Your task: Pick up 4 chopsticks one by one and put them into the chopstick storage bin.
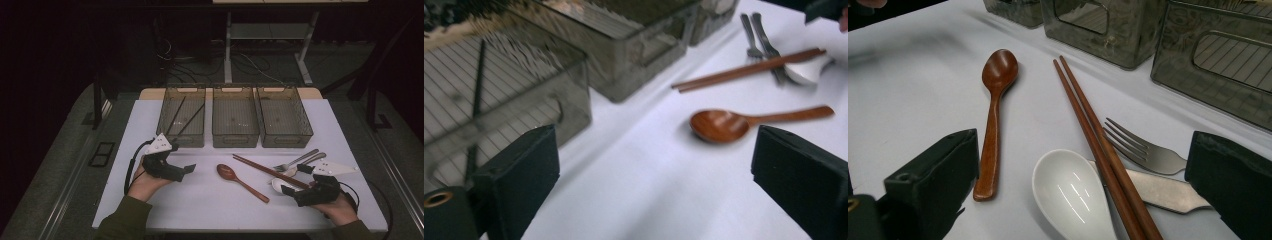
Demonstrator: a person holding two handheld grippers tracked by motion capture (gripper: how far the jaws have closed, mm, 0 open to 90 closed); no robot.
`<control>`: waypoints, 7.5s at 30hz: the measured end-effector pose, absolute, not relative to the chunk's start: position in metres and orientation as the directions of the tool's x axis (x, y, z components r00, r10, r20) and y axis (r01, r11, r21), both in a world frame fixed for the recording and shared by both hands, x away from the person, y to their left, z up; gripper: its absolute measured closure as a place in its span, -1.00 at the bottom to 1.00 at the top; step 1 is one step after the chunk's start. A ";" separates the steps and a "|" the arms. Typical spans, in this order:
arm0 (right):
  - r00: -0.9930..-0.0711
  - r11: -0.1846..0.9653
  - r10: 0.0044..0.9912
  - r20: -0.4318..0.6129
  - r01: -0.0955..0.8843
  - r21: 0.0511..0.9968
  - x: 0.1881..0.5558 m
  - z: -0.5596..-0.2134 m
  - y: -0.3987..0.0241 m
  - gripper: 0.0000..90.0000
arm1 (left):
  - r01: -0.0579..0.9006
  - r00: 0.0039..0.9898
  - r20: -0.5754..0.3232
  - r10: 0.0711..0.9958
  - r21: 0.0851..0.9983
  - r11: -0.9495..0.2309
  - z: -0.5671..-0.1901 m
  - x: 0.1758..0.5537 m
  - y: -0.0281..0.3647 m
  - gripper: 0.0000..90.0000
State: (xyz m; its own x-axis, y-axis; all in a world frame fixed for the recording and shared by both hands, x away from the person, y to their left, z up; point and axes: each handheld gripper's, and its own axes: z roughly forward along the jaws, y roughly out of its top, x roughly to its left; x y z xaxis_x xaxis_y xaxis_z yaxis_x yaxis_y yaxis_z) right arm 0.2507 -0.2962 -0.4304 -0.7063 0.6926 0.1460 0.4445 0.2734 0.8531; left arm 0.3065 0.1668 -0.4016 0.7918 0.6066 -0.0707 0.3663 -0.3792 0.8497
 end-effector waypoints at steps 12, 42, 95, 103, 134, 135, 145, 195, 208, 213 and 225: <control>-0.705 0.271 0.693 0.148 0.445 0.853 0.251 -0.430 -0.296 -0.97 | 0.360 0.819 -0.083 0.568 0.846 -0.394 -0.418 0.280 0.165 -1.00; -0.695 0.316 0.701 0.163 0.507 0.802 0.261 -0.416 -0.329 -0.23 | 0.367 0.836 -0.105 0.539 0.836 -0.408 -0.434 0.264 0.168 -1.00; -0.802 0.561 0.586 0.115 0.504 0.656 0.304 -0.434 -0.309 0.71 | 0.373 0.849 -0.119 0.514 0.825 -0.424 -0.437 0.264 0.164 -1.00; -0.804 0.565 0.583 0.116 0.504 0.653 0.304 -0.435 -0.310 0.73 | 0.370 0.851 -0.118 0.512 0.826 -0.425 -0.437 0.264 0.164 -1.00; -0.839 0.621 0.537 0.084 0.460 0.634 0.302 -0.436 -0.305 0.87 | 0.368 0.854 -0.119 0.506 0.827 -0.426 -0.437 0.264 0.163 -1.00; -0.839 0.621 0.538 0.081 0.460 0.635 0.302 -0.435 -0.304 0.87 | 0.368 0.854 -0.118 0.506 0.826 -0.428 -0.437 0.264 0.162 -1.00; -0.850 0.615 0.519 0.087 0.442 0.652 0.298 -0.429 -0.303 0.87 | 0.370 0.853 -0.123 0.508 0.828 -0.422 -0.437 0.264 0.162 -1.00; -0.819 0.450 0.556 0.145 0.443 0.775 0.304 -0.388 -0.289 0.87 | 0.373 0.853 -0.127 0.506 0.827 -0.420 -0.437 0.264 0.164 -1.00; -0.812 0.451 0.565 0.149 0.455 0.768 0.317 -0.384 -0.268 0.87 | 0.368 0.855 -0.124 0.503 0.828 -0.422 -0.438 0.265 0.164 -1.00; -0.811 0.443 0.565 0.152 0.454 0.773 0.321 -0.381 -0.261 0.87 | 0.372 0.855 -0.132 0.501 0.829 -0.417 -0.440 0.265 0.163 -1.00; -0.792 0.437 0.588 0.162 0.480 0.761 0.335 -0.379 -0.242 0.87 | 0.377 0.854 -0.136 0.502 0.827 -0.417 -0.440 0.267 0.163 -1.00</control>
State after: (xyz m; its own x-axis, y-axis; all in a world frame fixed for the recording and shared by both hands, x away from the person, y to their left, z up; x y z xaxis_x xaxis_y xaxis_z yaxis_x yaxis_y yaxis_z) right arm 0.3352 -0.2422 -0.3790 -0.7922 0.5884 0.1622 0.4801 0.4366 0.7609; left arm 0.2669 0.1634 -0.4402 0.8541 0.5021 -0.1358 0.3768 -0.4173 0.8270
